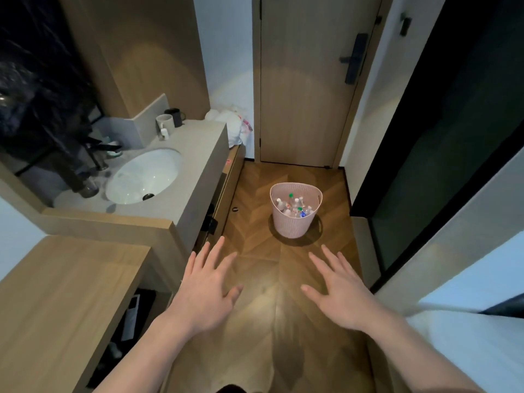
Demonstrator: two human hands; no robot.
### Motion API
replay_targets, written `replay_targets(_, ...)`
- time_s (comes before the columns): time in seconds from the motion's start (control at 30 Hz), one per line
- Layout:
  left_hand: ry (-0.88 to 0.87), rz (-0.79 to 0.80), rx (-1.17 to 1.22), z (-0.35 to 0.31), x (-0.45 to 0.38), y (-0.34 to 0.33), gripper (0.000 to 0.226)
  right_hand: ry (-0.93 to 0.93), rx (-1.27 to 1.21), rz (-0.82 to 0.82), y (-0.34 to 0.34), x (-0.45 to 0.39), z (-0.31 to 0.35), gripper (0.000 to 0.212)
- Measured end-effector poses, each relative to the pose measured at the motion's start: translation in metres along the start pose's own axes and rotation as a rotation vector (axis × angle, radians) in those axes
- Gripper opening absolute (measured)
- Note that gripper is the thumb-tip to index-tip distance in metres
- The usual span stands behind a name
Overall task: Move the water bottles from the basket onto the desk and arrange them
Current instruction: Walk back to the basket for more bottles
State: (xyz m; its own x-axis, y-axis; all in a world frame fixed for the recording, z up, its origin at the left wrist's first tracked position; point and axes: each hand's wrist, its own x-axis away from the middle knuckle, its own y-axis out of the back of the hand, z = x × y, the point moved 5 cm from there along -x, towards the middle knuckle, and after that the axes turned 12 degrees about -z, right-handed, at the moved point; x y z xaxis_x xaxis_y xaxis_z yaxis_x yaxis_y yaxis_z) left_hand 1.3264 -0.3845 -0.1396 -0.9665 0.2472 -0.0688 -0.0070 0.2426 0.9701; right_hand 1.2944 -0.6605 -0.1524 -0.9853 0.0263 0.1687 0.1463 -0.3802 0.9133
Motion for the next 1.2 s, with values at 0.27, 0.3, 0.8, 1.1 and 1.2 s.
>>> replay_targets(0.27, -0.055, 0.014, 0.021, 0.01, -0.163, -0.036, 0.07, -0.056, 0.021, 0.011, 0.017, -0.141, -0.023, 0.081)
replay_targets(0.3, -0.067, 0.032, 0.016, 0.012, -0.184, -0.042, 0.071, -0.08, 0.035, 0.014, 0.017, -0.158, -0.026, 0.081)
replay_targets(0.8, -0.213, 0.238, 0.027, -0.023, -0.438, -0.096, 0.069, -0.266, -0.058, 0.057, 0.052, -0.354, -0.088, 0.08)
replay_targets(1.1, -0.105, 0.34, 0.013, -0.038, -0.562, -0.147, 0.068, -0.221, -0.14, 0.127, 0.066, -0.494, -0.151, 0.079)
replay_targets(1.2, -0.078, 0.337, 0.003, -0.043, -0.6, -0.156, 0.068, -0.186, -0.115, 0.172, 0.07, -0.542, -0.163, 0.078)
